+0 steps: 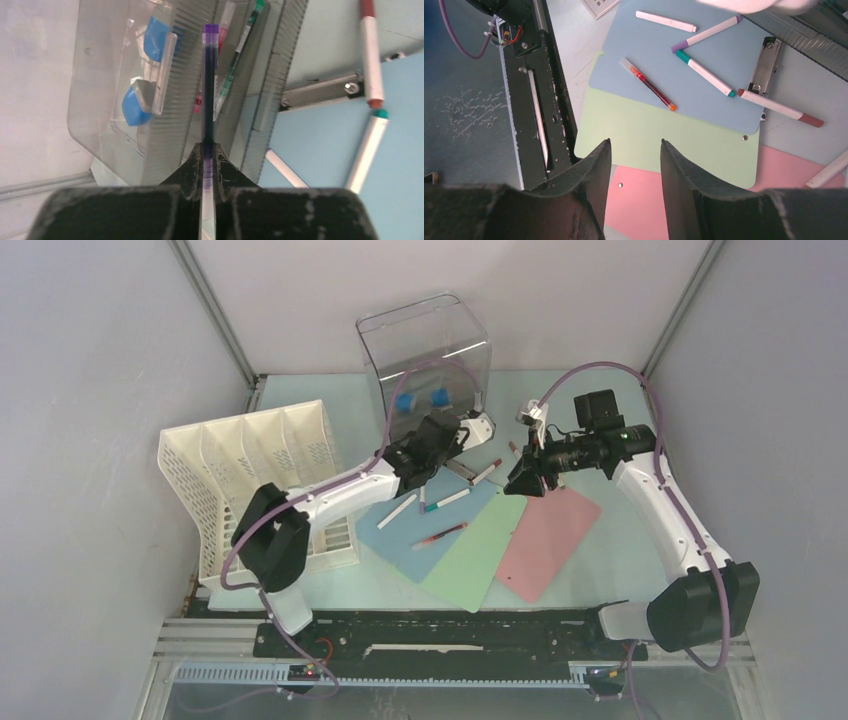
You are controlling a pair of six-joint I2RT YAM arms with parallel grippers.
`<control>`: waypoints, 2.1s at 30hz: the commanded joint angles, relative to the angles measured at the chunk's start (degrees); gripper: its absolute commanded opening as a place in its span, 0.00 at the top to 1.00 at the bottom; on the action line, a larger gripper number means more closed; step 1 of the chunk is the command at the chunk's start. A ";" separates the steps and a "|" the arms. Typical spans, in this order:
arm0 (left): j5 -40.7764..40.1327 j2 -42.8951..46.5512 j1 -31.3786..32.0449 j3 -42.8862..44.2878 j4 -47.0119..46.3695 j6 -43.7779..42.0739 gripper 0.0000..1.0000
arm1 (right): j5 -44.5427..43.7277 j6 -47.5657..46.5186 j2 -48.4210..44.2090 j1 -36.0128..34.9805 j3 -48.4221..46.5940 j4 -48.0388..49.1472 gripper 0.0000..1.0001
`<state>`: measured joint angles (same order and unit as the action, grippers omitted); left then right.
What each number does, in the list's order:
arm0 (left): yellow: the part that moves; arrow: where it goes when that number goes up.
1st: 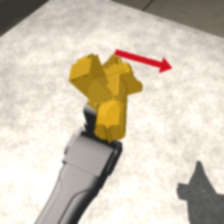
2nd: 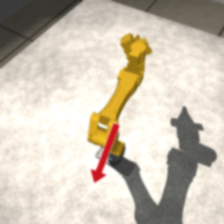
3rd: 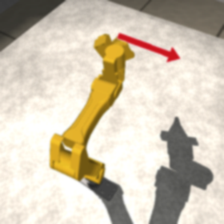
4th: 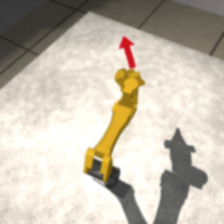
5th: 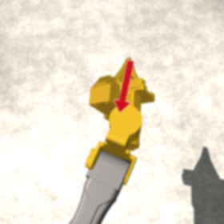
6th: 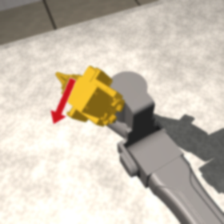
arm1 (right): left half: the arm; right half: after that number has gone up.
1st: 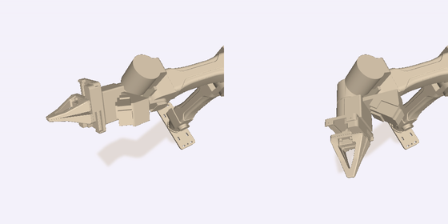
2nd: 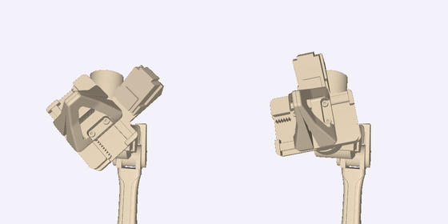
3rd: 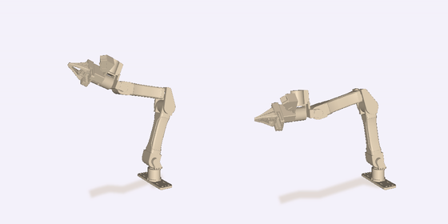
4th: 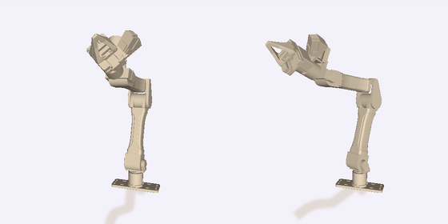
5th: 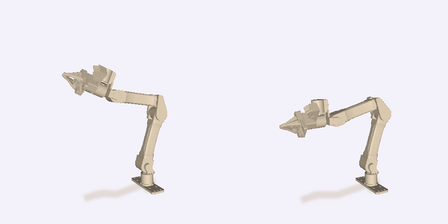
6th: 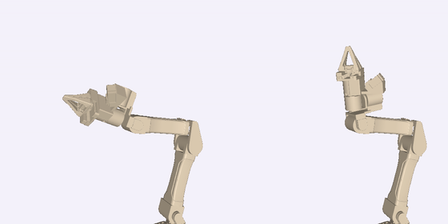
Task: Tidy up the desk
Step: Place the stationery in the drawer, then pick up the stationery from the center of the board.
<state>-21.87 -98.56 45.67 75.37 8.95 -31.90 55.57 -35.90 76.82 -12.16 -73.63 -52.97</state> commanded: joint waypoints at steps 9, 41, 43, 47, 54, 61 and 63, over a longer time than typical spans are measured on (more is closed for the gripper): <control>-3.94 -5.20 -2.55 9.52 -2.69 0.24 0.54 | 0.24 -1.12 -4.77 -0.08 -0.04 -0.18 0.51; 26.32 46.02 -11.44 -20.78 1.30 34.22 0.00 | -9.48 -14.17 -10.11 -21.87 -0.09 1.39 0.02; 26.34 46.69 -12.39 -21.17 2.53 33.46 0.00 | -12.14 -16.32 -7.19 -25.66 -0.18 2.53 0.00; 25.30 48.17 -13.62 -22.76 2.52 32.15 0.00 | -18.25 -22.46 -0.26 -30.42 -0.14 4.79 0.00; 17.46 53.35 -14.11 -26.43 -0.28 29.35 0.00 | -27.12 -22.95 9.26 -32.86 -0.13 14.14 0.00; 13.72 56.29 -14.06 -27.93 -1.47 27.83 0.00 | -35.39 -18.95 19.21 -35.87 -1.93 16.42 0.07; 13.51 56.48 -14.09 -28.08 -1.58 27.56 0.00 | -36.80 -16.35 23.19 -35.96 -4.88 14.80 0.15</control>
<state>-5.87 -43.13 31.83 47.55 10.35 -2.42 24.14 -56.29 94.59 -46.87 -73.80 -38.33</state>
